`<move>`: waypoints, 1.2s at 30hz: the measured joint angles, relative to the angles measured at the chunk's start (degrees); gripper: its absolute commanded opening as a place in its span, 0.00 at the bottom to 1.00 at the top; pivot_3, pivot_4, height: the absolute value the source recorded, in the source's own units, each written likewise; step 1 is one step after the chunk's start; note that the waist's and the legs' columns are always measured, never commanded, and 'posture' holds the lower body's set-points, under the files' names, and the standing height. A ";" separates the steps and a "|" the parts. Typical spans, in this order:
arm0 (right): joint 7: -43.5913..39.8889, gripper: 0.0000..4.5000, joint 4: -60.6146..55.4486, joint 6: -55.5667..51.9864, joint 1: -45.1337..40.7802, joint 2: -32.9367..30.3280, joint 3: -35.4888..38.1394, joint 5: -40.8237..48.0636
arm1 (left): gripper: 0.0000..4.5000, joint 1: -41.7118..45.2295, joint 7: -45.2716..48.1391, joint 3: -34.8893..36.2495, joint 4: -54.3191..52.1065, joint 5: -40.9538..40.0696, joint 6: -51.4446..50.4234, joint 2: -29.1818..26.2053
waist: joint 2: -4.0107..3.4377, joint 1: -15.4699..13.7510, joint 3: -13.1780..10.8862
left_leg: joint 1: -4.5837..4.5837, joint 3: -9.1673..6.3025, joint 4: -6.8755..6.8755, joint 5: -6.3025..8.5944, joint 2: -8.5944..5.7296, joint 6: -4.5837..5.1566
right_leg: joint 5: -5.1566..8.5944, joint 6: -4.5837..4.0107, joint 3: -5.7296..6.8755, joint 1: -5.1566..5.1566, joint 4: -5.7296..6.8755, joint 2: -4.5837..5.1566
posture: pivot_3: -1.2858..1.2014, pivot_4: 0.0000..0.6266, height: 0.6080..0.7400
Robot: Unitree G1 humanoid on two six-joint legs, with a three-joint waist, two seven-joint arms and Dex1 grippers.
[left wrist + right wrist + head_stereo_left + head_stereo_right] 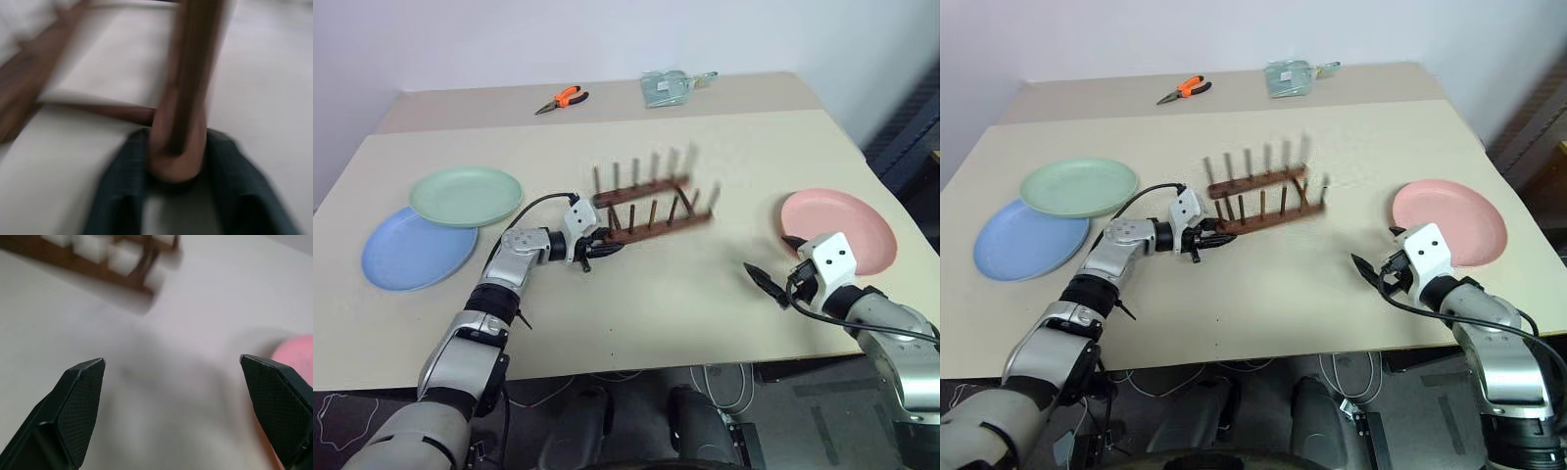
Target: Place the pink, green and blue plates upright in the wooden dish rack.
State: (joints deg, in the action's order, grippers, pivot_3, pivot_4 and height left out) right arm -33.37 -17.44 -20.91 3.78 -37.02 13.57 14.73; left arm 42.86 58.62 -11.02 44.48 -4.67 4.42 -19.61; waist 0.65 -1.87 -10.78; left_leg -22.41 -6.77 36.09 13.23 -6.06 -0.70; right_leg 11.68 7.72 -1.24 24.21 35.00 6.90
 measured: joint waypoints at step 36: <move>-7.71 0.02 2.05 1.86 -1.99 -2.43 -12.52 -5.97 | 0.24 -34.19 -7.38 -1.13 -55.96 -9.19 -31.57 -4.01 | -0.19 1.05 0.23 | 0.03 0.05 0.09 0.10 0.14 -0.03 | 0.21 -0.12 -0.06 -0.11 -0.06 -0.02 | 0.52 0.24 0.99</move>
State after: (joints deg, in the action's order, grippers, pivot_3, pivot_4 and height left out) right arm -41.07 -15.40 -19.06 1.79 -39.45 1.05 8.76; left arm 8.66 51.24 -12.15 -11.48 -13.86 -27.15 -23.62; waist 0.46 -0.82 -10.55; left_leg -22.38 -6.71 36.18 13.33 -5.92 -0.73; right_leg 11.89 7.60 -1.30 24.10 34.94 6.88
